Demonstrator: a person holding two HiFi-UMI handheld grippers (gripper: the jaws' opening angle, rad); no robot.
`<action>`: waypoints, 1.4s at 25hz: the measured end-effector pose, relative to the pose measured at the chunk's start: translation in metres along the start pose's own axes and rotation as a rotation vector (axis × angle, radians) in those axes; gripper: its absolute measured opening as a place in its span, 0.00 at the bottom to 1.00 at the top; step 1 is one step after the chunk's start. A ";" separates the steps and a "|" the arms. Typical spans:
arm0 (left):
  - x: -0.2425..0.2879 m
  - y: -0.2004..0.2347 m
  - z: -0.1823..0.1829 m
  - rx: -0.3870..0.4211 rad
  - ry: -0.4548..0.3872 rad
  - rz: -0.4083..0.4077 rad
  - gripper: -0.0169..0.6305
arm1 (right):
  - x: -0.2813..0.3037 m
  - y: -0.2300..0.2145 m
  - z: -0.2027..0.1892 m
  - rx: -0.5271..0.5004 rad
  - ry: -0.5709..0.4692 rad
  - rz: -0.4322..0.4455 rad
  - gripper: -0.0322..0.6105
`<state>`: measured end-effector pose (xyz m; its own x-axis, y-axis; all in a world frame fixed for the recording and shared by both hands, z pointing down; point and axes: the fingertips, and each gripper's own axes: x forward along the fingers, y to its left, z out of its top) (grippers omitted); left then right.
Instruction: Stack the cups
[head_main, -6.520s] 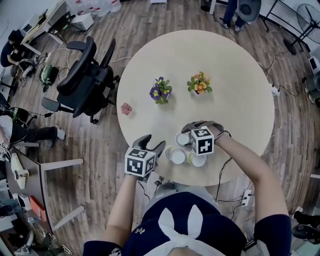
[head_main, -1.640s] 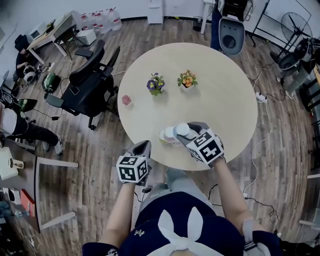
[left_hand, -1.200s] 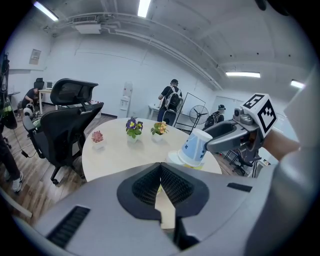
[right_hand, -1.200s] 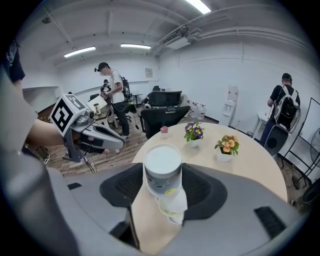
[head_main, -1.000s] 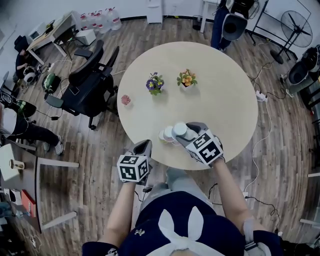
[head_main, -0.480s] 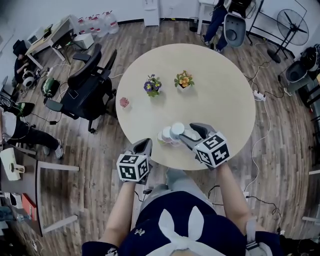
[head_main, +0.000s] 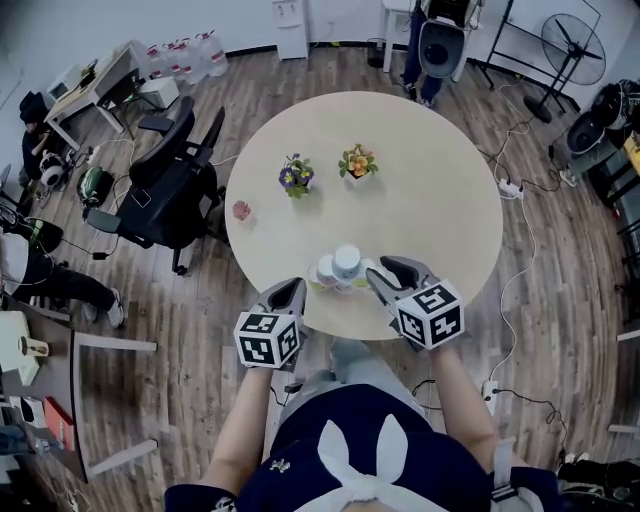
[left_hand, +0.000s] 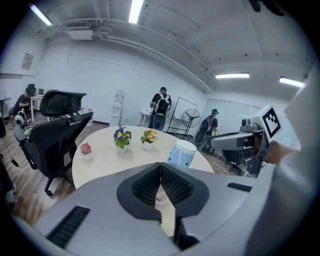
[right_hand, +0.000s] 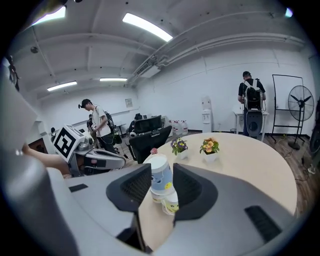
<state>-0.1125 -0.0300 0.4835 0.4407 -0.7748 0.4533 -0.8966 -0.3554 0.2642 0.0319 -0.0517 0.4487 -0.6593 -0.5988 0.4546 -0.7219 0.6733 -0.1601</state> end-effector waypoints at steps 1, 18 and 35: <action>0.000 -0.003 0.001 0.004 -0.004 -0.003 0.06 | -0.001 0.001 -0.001 0.009 -0.011 -0.003 0.25; -0.001 -0.057 -0.010 0.106 -0.005 -0.044 0.06 | -0.015 0.043 -0.035 -0.011 -0.040 0.010 0.06; -0.009 -0.089 -0.013 0.164 -0.015 -0.088 0.06 | -0.025 0.061 -0.044 -0.020 -0.055 0.005 0.05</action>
<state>-0.0357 0.0154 0.4669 0.5181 -0.7442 0.4216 -0.8503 -0.5017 0.1593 0.0136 0.0230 0.4664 -0.6738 -0.6178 0.4054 -0.7146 0.6845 -0.1446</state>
